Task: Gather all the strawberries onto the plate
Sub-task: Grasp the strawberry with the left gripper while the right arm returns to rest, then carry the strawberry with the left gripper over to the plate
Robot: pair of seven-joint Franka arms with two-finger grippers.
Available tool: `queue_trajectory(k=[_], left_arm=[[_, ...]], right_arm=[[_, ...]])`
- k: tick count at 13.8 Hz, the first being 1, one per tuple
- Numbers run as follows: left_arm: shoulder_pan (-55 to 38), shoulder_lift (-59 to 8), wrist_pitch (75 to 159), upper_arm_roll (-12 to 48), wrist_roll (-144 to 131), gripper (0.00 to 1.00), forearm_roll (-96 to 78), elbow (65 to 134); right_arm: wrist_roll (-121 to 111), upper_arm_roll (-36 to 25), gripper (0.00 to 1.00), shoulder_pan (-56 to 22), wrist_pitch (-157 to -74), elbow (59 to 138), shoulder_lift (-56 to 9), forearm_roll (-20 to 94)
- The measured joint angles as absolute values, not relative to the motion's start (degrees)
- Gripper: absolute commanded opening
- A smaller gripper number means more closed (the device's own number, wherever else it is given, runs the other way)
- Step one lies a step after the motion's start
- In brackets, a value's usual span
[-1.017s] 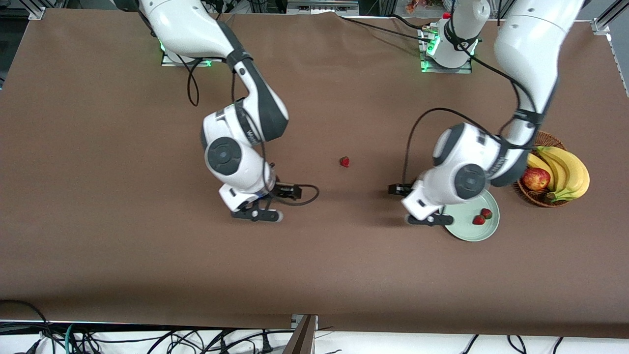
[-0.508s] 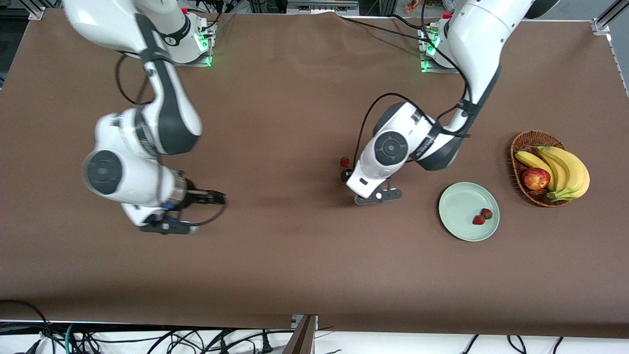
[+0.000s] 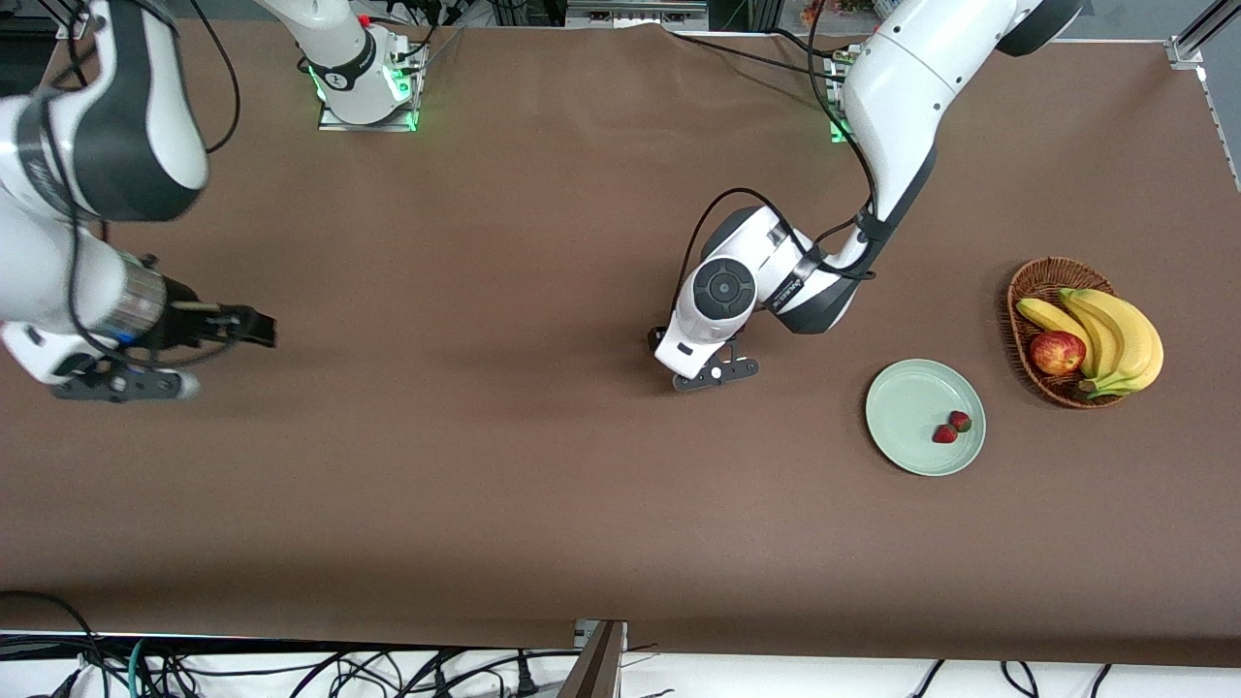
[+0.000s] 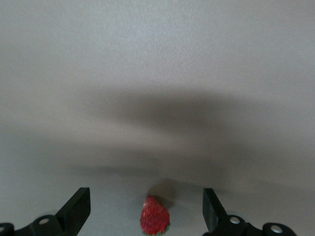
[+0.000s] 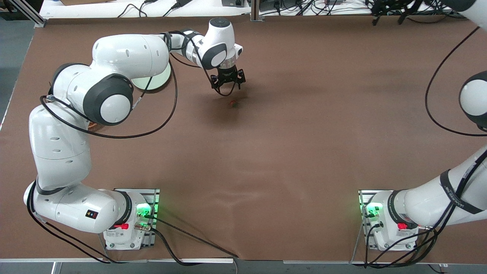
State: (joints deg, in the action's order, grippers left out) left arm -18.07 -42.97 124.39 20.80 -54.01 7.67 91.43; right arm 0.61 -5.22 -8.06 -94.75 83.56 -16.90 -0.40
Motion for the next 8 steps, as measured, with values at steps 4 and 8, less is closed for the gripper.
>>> queue_trajectory(k=[4,8], left_arm=[[-18.35,-44.01,125.89,20.8,-54.9,1.0,7.69,92.1],[-19.8,-44.29,125.96,20.9,-56.31,1.0,7.69,93.5]], right_arm=[[-1.61,-5.19,1.0,-5.18,-90.9,84.14,-12.04,-1.75],[-1.67,-4.87,1.0,-4.84,-88.03,84.17,-9.77,-2.01]])
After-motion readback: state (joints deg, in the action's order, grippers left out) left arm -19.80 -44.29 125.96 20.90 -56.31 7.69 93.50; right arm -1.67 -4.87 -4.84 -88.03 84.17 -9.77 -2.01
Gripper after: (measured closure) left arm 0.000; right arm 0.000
